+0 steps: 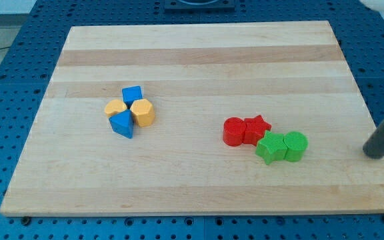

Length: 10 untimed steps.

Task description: Slightly move the red blocks downwards

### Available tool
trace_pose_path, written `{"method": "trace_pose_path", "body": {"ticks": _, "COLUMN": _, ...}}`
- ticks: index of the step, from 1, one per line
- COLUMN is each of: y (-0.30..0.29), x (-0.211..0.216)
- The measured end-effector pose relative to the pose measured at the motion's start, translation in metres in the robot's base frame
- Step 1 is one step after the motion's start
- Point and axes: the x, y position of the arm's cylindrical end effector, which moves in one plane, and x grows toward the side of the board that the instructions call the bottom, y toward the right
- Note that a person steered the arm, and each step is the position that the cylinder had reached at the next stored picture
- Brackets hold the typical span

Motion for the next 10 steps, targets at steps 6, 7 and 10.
{"method": "trace_pose_path", "body": {"ticks": 6, "y": -0.126, "x": -0.058}}
{"method": "trace_pose_path", "body": {"ticks": 7, "y": -0.143, "x": -0.058}}
{"method": "trace_pose_path", "body": {"ticks": 10, "y": -0.173, "x": -0.058}}
